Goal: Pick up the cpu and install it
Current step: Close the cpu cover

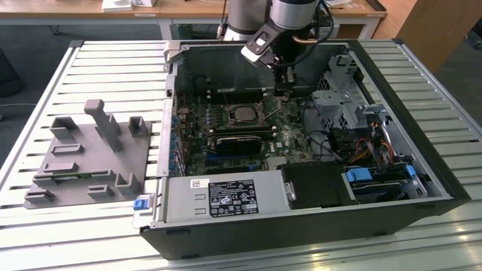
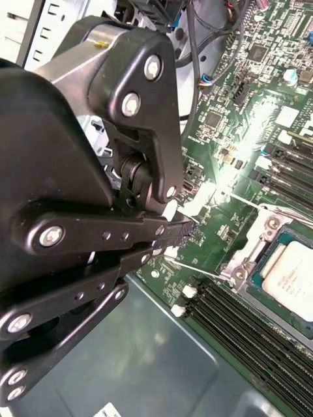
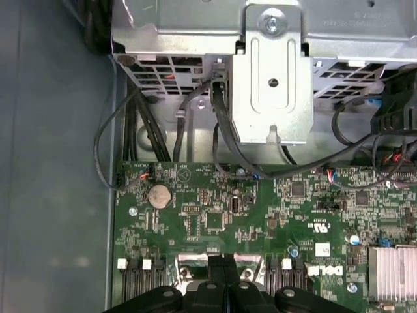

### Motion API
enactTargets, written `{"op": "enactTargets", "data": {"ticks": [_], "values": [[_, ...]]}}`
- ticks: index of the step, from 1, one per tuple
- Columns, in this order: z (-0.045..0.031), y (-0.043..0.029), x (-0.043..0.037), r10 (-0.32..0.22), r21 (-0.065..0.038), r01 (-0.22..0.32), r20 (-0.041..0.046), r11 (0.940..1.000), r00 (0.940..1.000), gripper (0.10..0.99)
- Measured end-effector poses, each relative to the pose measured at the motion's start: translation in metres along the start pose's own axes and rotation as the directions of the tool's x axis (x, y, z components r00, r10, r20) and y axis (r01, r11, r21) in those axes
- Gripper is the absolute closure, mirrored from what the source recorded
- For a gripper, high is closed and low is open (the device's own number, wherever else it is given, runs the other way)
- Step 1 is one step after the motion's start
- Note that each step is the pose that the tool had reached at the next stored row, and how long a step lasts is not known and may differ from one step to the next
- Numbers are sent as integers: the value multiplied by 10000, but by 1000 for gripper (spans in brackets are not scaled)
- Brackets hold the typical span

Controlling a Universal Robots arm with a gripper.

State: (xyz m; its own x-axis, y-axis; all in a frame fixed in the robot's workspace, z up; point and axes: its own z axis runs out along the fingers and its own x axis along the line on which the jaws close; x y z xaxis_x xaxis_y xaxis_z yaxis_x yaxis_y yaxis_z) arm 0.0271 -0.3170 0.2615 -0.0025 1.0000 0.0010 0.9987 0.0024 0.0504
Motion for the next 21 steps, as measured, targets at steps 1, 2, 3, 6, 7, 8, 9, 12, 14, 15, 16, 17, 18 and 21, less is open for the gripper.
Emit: {"op": "enactTargets", "data": {"ticks": [1, 2, 3, 6, 7, 8, 9, 12, 14, 15, 16, 17, 18, 21], "values": [[3, 10, 1, 0, 3, 0, -1, 10000, 10000, 980], [7, 18, 1, 0, 6, 0, 0, 10000, 10000, 980], [10, 25, 1, 0, 8, 0, 1, 10000, 10000, 980], [18, 54, 6, 0, 20, 0, 3, 10000, 10000, 980], [21, 64, 7, 0, 22, 0, 3, 10000, 10000, 980], [23, 72, 9, 0, 23, 0, 3, 10000, 10000, 980], [26, 77, 11, 0, 23, 0, 0, 10000, 10000, 980], [31, 91, 21, -1, 23, 1, 0, 10000, 10000, 980], [36, 105, 27, 0, 23, 0, 0, 10000, 10000, 980], [39, 111, 30, -1, 23, 1, -1, 10000, 10000, 980], [41, 115, 32, 0, 23, 0, 1, 10000, 10000, 980], [42, 120, 36, 0, 24, 0, 2, 10000, 10000, 980], [45, 127, 38, 1, 23, -1, 1, 10000, 10000, 980], [51, 157, 43, 0, 24, 0, 3, 10000, 10000, 980]]}}
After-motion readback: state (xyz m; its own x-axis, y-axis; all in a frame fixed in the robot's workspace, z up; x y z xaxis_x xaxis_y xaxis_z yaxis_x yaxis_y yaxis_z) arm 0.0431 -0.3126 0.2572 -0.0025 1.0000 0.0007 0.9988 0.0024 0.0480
